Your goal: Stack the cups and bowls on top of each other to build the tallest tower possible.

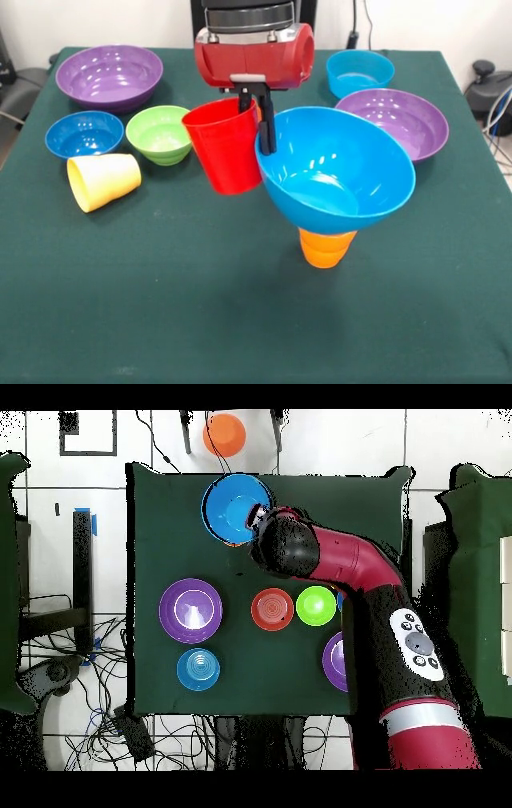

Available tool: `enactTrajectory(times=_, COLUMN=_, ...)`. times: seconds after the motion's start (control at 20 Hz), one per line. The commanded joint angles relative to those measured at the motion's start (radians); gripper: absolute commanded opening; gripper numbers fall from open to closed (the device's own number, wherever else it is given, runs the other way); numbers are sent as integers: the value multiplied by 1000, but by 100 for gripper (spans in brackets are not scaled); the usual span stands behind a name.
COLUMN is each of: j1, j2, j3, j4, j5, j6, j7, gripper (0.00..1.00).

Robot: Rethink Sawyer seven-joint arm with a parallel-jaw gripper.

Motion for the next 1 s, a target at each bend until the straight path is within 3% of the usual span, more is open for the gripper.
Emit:
enactTrajectory(times=0.05, j1=35, j2=-23, j3=-29, j4=90, j5=-79, j6=9, j7=29, gripper=0)
enactTrajectory(times=0.25, j1=56, j2=-21, j3=-52, j4=110, j5=-81, j6=-39, j7=62, gripper=0)
enactTrajectory(times=1.0, j1=-15, j2=-1, j3=8, j4=173, j5=-104, j6=-85, j7=-11, gripper=0)
